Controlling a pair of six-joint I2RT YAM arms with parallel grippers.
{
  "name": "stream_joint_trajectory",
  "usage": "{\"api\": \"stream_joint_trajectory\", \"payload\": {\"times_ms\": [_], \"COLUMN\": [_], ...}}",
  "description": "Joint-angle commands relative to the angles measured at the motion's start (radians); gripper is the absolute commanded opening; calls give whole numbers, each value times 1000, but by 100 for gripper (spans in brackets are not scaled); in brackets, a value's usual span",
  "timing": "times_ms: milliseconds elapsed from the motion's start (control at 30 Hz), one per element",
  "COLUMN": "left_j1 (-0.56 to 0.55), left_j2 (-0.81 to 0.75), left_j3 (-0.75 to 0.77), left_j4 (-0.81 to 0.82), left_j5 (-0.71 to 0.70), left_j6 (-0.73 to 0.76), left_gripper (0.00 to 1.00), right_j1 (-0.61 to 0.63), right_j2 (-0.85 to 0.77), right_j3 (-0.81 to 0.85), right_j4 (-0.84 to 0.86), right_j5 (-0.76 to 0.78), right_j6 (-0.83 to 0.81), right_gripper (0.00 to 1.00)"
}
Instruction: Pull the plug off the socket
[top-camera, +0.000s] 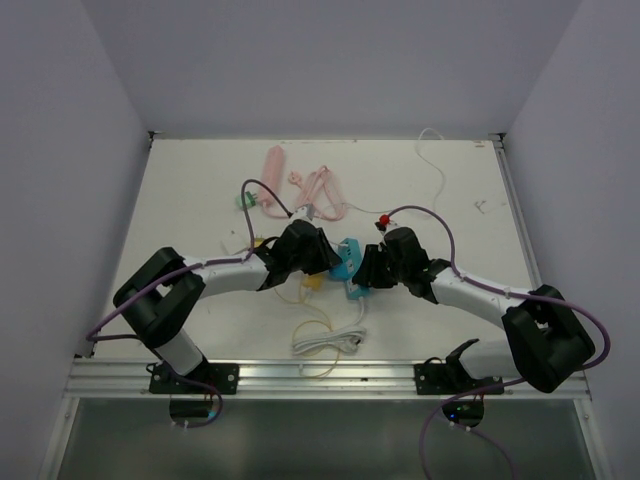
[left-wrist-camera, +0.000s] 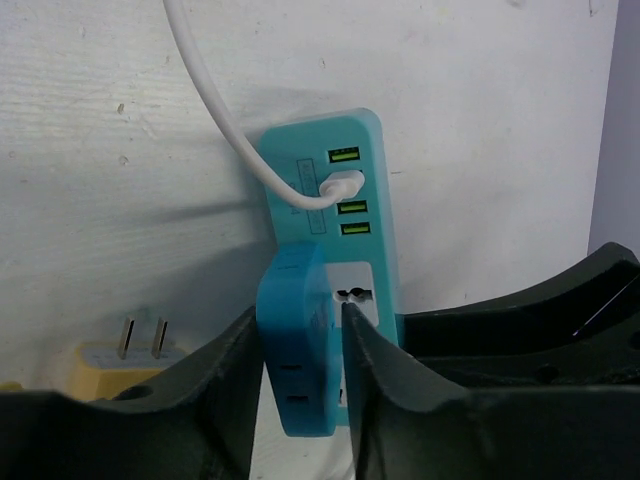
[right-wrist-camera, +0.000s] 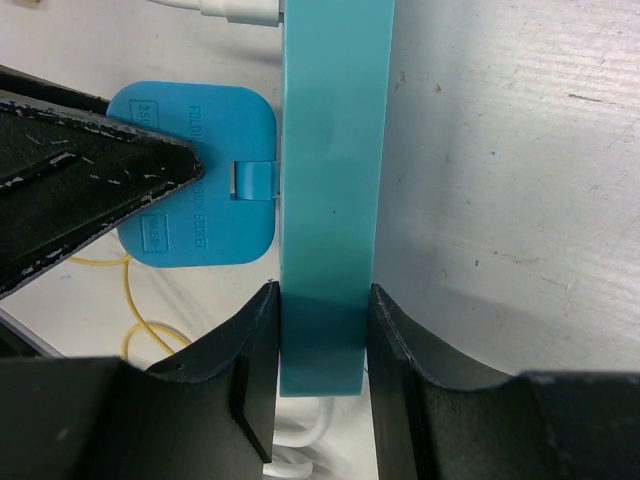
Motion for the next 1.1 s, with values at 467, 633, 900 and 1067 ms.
{"api": "stream_joint_trajectory", "payload": {"times_ms": [467, 633, 900, 1067], "left_j1": [58, 101, 165, 259], "left_j2": [-128, -199, -271, -244], "left_j3": [-142, -191, -227, -204], "left_j4": [114, 119, 76, 78], "left_j5": [46, 45, 23, 40], "left_j6": [-68, -85, -70, 11], "left_gripper": [0, 0, 0, 3], "right_j1": [-12, -40, -65, -66], "right_j2": [21, 32, 34, 18], "right_j3": [-27, -34, -39, -51], "right_j4": [-108, -121, -135, -111], "right_j5": [88, 110, 118, 88], "right_j6": [-1, 14, 25, 14], "right_gripper": [0, 0, 0, 0]}}
